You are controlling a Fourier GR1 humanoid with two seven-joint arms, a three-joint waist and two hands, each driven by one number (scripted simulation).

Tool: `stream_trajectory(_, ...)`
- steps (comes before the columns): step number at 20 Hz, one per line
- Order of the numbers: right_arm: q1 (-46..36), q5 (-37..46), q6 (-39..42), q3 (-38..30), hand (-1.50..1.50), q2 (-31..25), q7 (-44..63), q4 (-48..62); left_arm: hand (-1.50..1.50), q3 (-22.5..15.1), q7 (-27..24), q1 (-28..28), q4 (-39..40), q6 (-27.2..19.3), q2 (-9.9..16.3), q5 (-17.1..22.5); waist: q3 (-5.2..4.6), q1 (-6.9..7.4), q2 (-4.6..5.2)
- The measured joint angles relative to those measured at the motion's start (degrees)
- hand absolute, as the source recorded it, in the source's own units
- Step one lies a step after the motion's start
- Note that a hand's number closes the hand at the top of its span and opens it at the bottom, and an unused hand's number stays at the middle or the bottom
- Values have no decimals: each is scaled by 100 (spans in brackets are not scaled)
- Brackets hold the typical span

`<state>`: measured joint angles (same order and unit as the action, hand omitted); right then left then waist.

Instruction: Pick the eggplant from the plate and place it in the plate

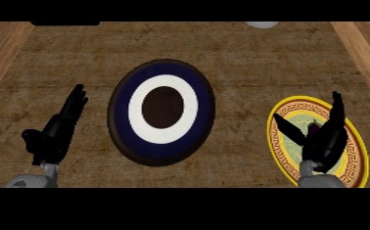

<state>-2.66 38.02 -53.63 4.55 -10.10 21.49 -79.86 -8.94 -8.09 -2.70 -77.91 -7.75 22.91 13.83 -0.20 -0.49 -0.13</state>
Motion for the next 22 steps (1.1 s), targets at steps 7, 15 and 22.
stream_trajectory(7, 260, 1451, 1647, 25, -150, -129, 2117, -659, 0, 37, -62, 26, 55, 89, -14, -19, -13, -28, -10)
stream_trajectory(15, 193, 1684, 4033, 219, -150, -142, 3899, -1743, 0, 132, -147, 7, 168, 217, -12, -36, 2, 4, -6)
stream_trajectory(22, 270, 1603, 4904, 24, -150, -55, 4286, -2128, 0, 218, -207, 32, 190, 315, -68, -90, 12, 28, 5)
